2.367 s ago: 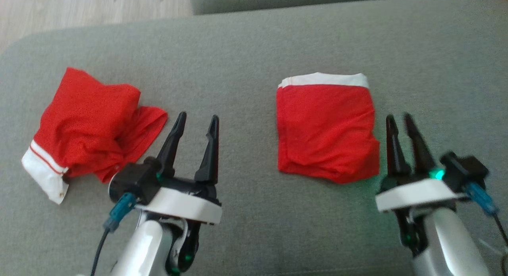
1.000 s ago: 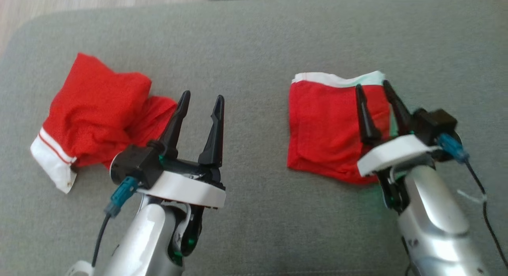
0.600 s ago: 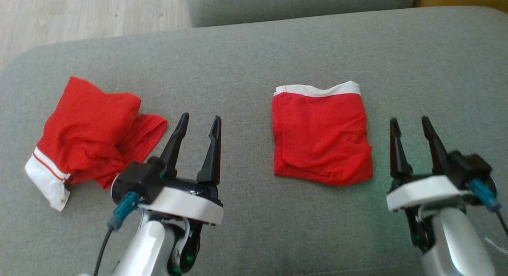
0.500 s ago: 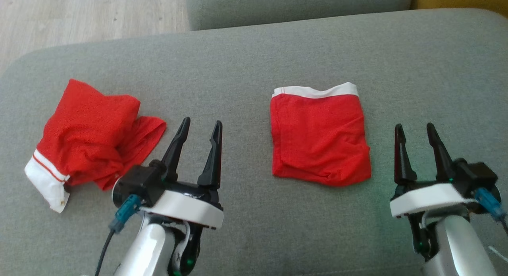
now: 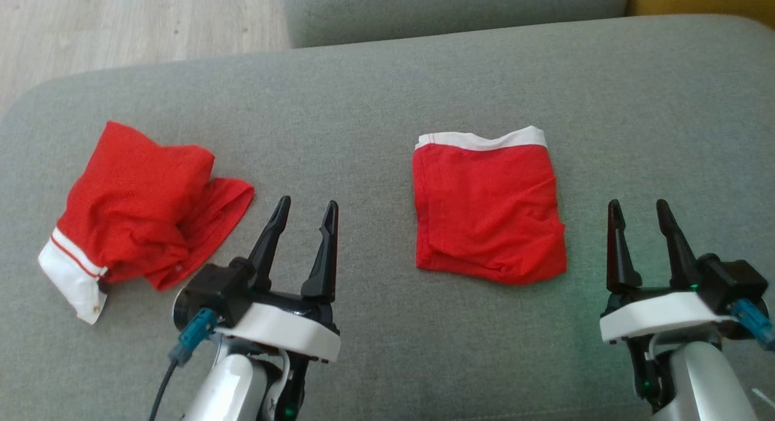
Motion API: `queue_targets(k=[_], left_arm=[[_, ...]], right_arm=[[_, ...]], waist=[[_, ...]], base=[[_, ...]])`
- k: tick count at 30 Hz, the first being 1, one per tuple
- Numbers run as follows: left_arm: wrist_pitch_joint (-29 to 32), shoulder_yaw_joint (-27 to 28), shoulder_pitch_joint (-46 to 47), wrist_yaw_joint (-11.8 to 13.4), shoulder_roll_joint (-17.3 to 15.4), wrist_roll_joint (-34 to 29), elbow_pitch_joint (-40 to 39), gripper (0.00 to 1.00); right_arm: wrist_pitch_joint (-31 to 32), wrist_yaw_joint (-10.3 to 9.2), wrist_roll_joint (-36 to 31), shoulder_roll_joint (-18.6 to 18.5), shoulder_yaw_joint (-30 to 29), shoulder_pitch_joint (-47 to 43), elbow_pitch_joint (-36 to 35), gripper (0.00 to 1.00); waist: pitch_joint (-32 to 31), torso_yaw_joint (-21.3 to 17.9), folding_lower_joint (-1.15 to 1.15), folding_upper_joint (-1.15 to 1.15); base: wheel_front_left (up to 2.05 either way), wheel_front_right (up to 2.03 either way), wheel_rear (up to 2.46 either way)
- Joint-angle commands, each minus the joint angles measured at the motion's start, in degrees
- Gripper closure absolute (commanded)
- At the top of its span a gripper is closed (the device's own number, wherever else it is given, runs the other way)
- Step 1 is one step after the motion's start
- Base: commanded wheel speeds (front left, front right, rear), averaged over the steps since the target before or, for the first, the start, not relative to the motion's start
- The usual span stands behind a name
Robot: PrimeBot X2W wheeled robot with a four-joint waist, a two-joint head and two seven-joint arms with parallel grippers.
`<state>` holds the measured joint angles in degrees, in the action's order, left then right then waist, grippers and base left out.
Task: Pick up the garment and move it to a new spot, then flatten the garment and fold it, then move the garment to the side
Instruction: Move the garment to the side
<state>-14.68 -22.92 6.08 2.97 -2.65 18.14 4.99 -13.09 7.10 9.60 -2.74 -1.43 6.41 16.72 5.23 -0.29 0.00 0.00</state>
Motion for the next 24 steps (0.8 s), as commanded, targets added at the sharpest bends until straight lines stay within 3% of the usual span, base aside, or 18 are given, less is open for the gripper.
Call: queue_targets(k=[1,11,24], left_arm=[[-0.32,2.16,2.41,-0.30,-0.22,-0.56,-1.90,0.00],[-0.32,1.11,4.15,-0.25,-0.22,-0.50,-2.04,0.00],[-0.32,-0.02,6.85,0.19,-0.22,0.20,-1.84,0.00]], right_arm=[[0.49,0.39,0.16,-0.14,1.06,1.45,-2.03,0.00],[7.52,0.39,-0.66,-0.14,2.13,6.46,3.08,0.00],[15.14,0.39,6.29,-0.14,3.86,14.52,16.18,0.00]], waist=[[0.54,0.29,0.00,0.00],[4.32,2.19,0.00,0.00],[8.57,5.09,0.00,0.00]], base=[[0.00,0.00,0.00],[0.00,0.00,0.00],[0.00,0.00,0.00]])
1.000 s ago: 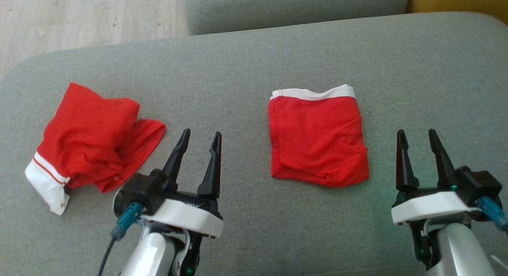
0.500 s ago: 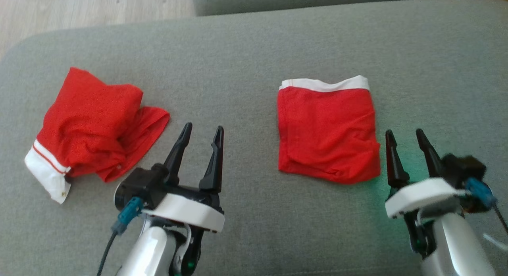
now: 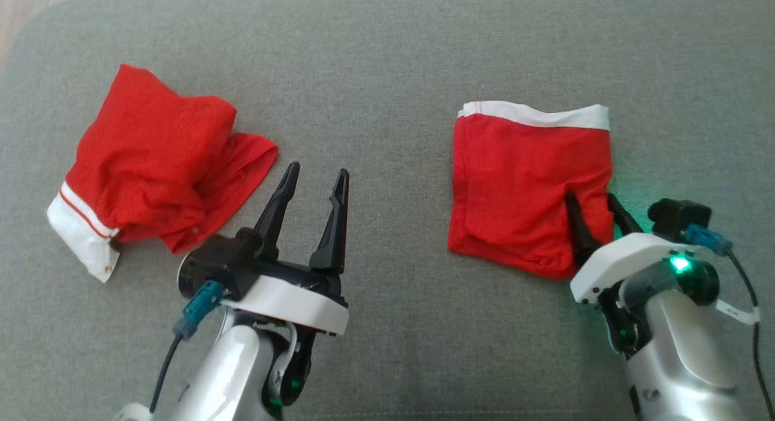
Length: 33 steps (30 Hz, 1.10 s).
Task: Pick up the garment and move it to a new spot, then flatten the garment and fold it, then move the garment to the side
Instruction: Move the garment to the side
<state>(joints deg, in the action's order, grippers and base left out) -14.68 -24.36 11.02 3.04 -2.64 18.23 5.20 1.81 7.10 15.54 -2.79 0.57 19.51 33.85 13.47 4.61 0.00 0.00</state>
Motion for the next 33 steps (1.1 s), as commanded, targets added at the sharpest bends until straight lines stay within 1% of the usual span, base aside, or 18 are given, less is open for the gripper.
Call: queue_targets(k=[1,4,8,10,14,17,18,21,27,30,33], left_arm=[[-0.32,1.42,2.00,0.15,-0.23,0.10,-2.09,0.00],[-0.32,1.36,2.23,0.23,-0.23,0.03,-2.13,0.00],[-0.32,1.35,2.53,0.30,-0.23,-0.18,-2.07,0.00],[-0.32,1.44,2.65,0.31,-0.23,-0.30,-2.05,0.00],[-0.32,1.65,2.71,0.31,-0.23,-0.46,-2.06,0.00],[-0.32,1.83,2.66,0.23,-0.23,-0.53,-2.23,0.00],[-0.32,1.89,2.64,0.16,-0.23,-0.57,-2.38,0.00],[-0.32,1.78,2.82,0.13,-0.23,-0.56,-2.86,0.00],[-0.32,1.20,3.86,0.32,-0.23,-0.58,-4.47,0.00],[-0.32,0.78,4.62,0.36,-0.23,-0.59,-5.15,0.00],[-0.32,0.42,5.34,0.41,-0.23,-0.71,-5.70,0.00]], right_arm=[[0.65,0.39,0.54,-0.09,2.41,1.70,0.07,0.00],[1.65,0.39,1.65,-0.09,3.73,2.58,3.14,0.00],[1.33,0.39,1.65,-0.09,5.42,4.30,5.86,0.00],[0.96,0.39,0.74,-0.09,6.13,5.34,6.66,1.00],[0.30,0.39,-2.46,-0.44,6.52,6.80,7.15,1.00],[-0.08,0.39,-5.55,-2.98,7.42,7.99,6.87,1.00],[-0.15,0.39,-7.29,-5.79,8.36,8.59,6.38,1.00],[0.39,0.39,-9.05,-11.06,10.86,9.21,5.41,1.00],[2.36,0.39,-8.77,-24.30,16.36,9.88,3.28,1.00],[3.18,0.39,-7.98,-30.16,16.89,10.21,3.26,1.00],[3.82,0.39,-7.04,-34.14,14.87,10.90,4.01,1.00]], waist=[[0.52,0.22,0.00,0.00],[0.90,0.24,0.00,0.00],[1.21,-0.13,0.00,0.00],[1.26,-0.49,0.00,0.00],[1.14,-1.19,0.00,0.00],[0.85,-1.97,0.00,0.00],[0.69,-2.49,0.00,0.00],[0.70,-3.27,0.00,0.00],[2.09,-4.63,0.00,0.00],[3.23,-4.92,0.00,0.00],[4.50,-4.97,0.00,0.00]], base=[[0.00,0.00,0.00],[0.00,0.00,0.00],[0.00,0.00,0.00],[0.00,0.00,0.00],[0.00,0.00,0.00],[0.00,0.00,0.00],[0.00,0.00,0.00],[0.00,0.00,0.00],[0.00,0.00,0.00],[0.00,0.00,0.00],[0.00,0.00,0.00]])
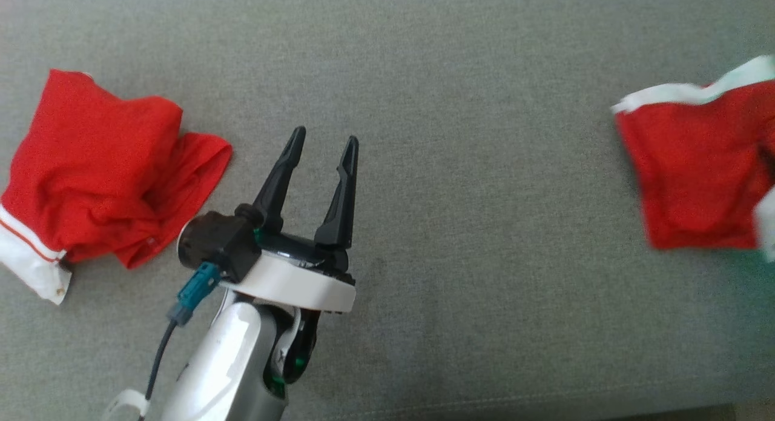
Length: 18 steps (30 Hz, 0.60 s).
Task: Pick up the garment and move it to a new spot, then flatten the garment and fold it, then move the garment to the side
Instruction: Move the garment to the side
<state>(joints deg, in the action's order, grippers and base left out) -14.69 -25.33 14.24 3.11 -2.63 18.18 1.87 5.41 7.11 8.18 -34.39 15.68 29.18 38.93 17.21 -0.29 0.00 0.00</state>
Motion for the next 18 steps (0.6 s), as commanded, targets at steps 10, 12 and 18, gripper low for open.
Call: queue_targets(k=[10,12,18], left_arm=[[-0.31,1.26,3.37,0.18,-0.25,-0.83,-2.79,0.00],[-0.31,1.39,3.20,0.13,-0.25,-0.90,-2.56,0.00],[-0.31,1.77,3.24,-0.15,-0.25,-1.12,-2.07,0.00]], right_arm=[[-0.36,0.37,-2.19,-7.20,-11.15,3.55,3.14,1.00],[-0.62,0.37,-3.01,-6.83,-12.40,4.14,3.68,1.00],[-1.03,0.37,-5.34,-4.83,-15.58,5.28,4.38,0.00]], waist=[[3.96,0.66,0.00,0.00],[4.13,0.58,0.00,0.00],[4.10,0.43,0.00,0.00]], base=[[0.00,0.00,0.00],[0.00,0.00,0.00],[0.00,0.00,0.00]])
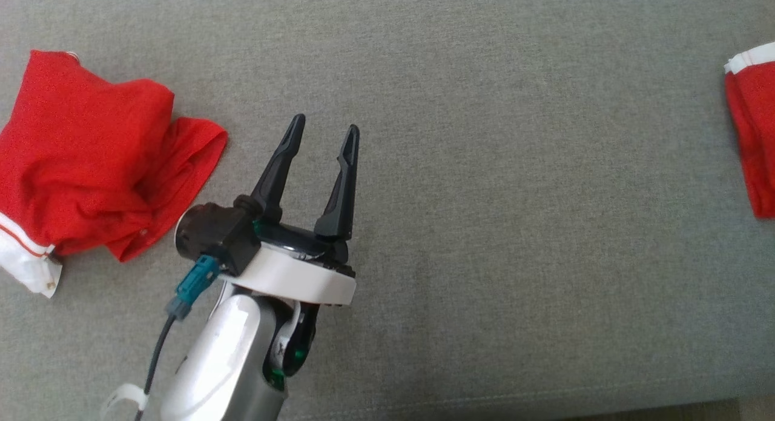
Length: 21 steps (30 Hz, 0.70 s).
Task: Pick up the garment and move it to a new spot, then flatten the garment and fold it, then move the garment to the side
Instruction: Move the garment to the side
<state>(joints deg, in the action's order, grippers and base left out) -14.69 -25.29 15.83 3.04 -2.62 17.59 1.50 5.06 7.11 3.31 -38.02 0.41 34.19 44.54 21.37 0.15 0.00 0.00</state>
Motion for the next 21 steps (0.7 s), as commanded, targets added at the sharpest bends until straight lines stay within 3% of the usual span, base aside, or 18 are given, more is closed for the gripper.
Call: queue_targets(k=[1,11,21], left_arm=[[-0.31,1.79,1.74,-0.05,-0.26,-0.53,-1.64,0.00],[-0.31,2.71,1.16,-0.09,-0.26,-0.48,-0.86,0.00],[-0.31,4.64,-2.02,0.26,-0.26,0.11,-0.89,0.00]], right_arm=[[-0.78,0.37,-0.76,-0.80,-0.92,0.36,-1.30,0.00],[-1.44,0.37,-3.34,4.99,-3.78,-0.43,-6.73,0.00],[2.66,0.37,-1.32,18.63,-4.32,-6.99,-26.79,0.00]], waist=[[-0.14,-0.02,0.00,0.00],[-3.80,-0.51,0.00,0.00],[-12.01,-0.50,0.00,0.00]], base=[[0.00,0.00,0.00],[0.00,0.00,0.00],[0.00,0.00,0.00]])
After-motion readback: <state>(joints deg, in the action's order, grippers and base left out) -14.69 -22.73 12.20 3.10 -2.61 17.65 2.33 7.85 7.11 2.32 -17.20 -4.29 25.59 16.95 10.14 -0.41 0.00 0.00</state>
